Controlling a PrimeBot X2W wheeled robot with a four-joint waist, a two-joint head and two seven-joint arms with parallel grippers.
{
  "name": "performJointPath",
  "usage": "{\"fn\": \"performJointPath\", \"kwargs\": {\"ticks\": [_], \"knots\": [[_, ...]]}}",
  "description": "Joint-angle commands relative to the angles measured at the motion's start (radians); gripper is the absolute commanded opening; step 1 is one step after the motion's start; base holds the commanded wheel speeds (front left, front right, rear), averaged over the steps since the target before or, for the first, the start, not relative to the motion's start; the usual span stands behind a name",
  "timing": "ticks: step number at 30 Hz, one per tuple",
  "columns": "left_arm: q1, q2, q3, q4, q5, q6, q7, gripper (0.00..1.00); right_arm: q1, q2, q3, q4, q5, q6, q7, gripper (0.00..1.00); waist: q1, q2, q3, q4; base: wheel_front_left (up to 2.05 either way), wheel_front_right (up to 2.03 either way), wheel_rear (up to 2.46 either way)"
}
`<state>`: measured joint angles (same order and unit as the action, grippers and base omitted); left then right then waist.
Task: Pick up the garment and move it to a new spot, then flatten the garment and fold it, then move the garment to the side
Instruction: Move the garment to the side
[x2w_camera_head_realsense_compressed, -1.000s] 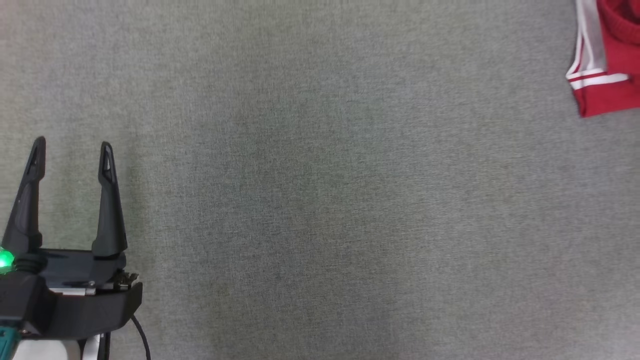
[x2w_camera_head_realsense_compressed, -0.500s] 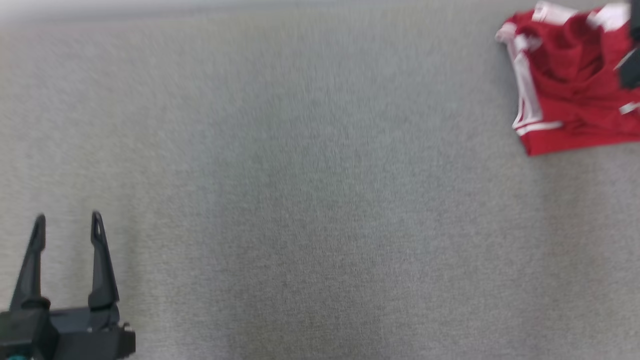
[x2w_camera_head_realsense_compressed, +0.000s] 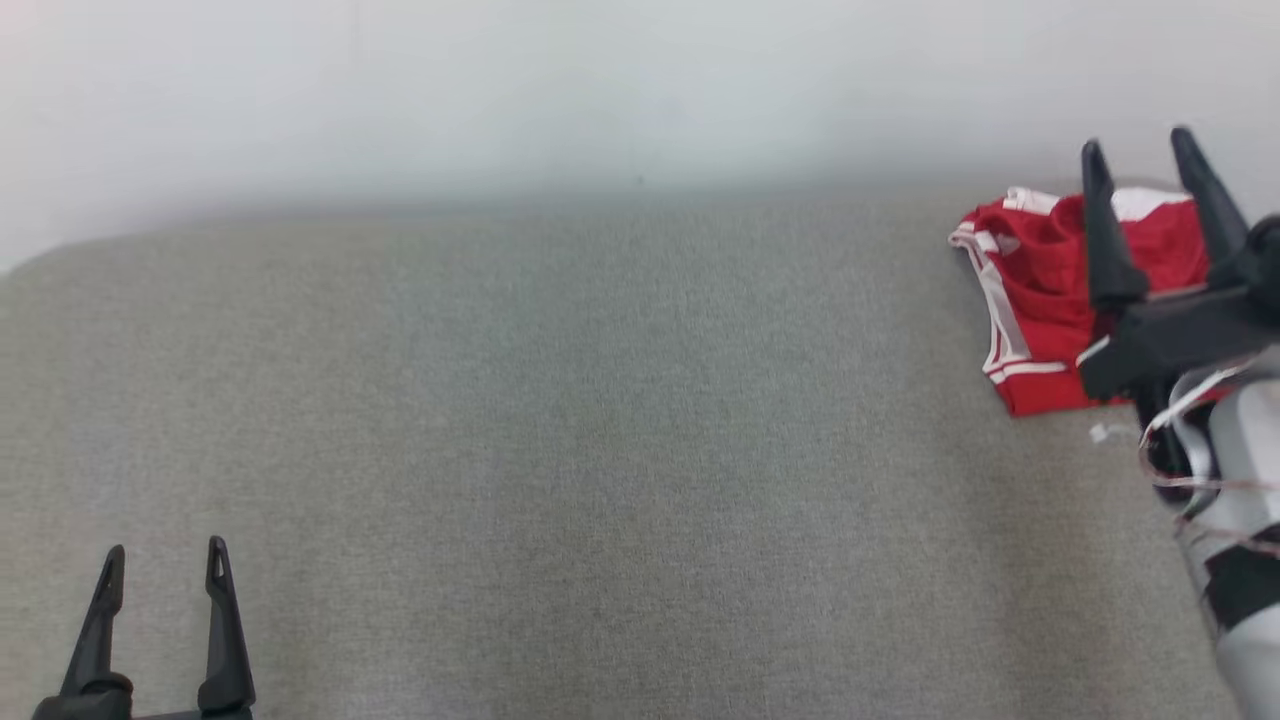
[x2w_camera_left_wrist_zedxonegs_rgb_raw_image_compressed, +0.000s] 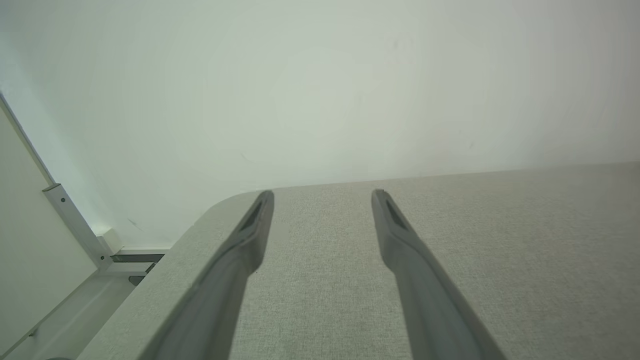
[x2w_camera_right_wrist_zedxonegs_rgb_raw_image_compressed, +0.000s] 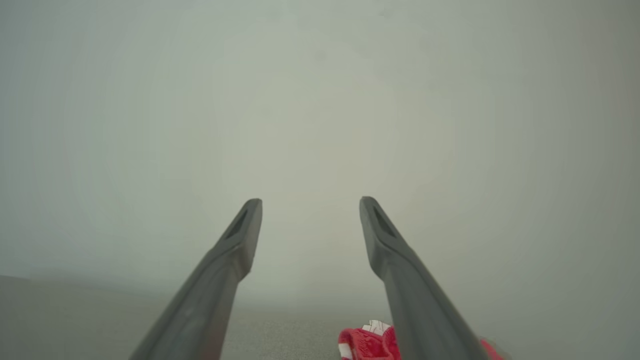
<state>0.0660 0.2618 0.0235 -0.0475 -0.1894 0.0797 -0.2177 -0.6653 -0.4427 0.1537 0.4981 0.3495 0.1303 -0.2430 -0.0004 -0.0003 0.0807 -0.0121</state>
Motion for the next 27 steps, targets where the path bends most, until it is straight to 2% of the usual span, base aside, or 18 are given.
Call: {"fn": "performJointPath", "kwargs": {"ticks": [1,7,8,14,18,27], "knots": [[0.017,0.002,-0.002,0.005,-0.006,0.005,0.006,1.0,0.046,0.026,-0.02,-0.033,-0.014,0.0,0.009,1.0,0.0004,0.0003,-0.053,0.019,0.0,0.0,0.0],[0.031,0.003,-0.017,0.016,0.001,0.007,0.031,1.0,0.249,0.131,-0.136,-0.196,-0.06,0.0,0.063,1.0,0.0004,0.0003,-0.1,0.025,0.0,0.0,0.0],[0.031,0.003,-0.017,0.016,0.001,0.007,0.031,1.0,0.249,0.131,-0.136,-0.196,-0.06,0.0,0.063,1.0,0.0004,0.0003,-0.1,0.025,0.0,0.0,0.0],[0.038,0.002,-0.017,0.02,-0.007,0.017,0.033,1.0,0.434,0.229,-0.213,-0.311,-0.099,0.0,0.107,1.0,0.0004,0.0003,-0.121,0.022,0.0,0.0,0.0],[0.045,0.001,-0.018,0.03,-0.012,0.025,0.044,1.0,0.519,0.286,-0.229,-0.343,-0.114,0.0,0.116,1.0,0.0004,0.0003,-0.128,0.019,0.0,0.0,0.0],[0.048,0.003,-0.031,0.053,-0.006,0.033,0.057,1.0,0.652,0.364,-0.228,-0.351,-0.142,0.0,0.097,1.0,0.0004,0.0003,-0.14,0.018,0.0,0.0,0.0]]}}
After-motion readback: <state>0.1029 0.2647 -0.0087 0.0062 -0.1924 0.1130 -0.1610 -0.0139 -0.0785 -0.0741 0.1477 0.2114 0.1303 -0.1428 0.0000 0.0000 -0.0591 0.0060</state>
